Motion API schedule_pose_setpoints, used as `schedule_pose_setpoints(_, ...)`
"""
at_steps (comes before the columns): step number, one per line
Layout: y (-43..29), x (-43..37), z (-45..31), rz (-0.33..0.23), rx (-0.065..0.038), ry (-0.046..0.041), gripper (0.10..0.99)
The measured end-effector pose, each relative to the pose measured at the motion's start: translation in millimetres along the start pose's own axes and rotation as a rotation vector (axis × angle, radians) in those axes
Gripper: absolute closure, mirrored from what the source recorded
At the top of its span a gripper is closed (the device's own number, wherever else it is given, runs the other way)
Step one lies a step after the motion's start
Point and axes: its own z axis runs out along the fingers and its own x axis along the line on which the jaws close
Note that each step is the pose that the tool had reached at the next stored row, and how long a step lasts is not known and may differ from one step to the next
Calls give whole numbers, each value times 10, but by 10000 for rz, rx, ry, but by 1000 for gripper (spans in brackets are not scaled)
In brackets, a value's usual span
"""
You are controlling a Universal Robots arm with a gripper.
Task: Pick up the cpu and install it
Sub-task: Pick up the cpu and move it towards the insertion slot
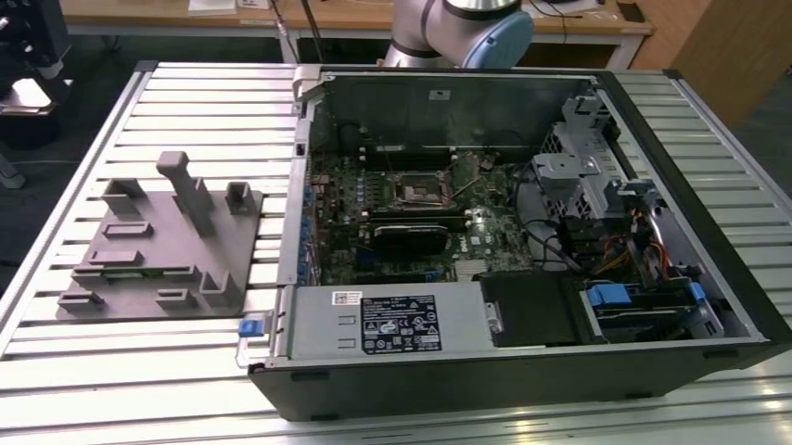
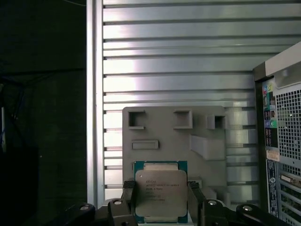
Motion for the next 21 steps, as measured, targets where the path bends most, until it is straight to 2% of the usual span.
schedule_pose_setpoints(7, 6, -143, -1, -1, -1, 1, 557)
schedule_pose_setpoints(21, 13, -307, -1, 0, -1, 1, 557)
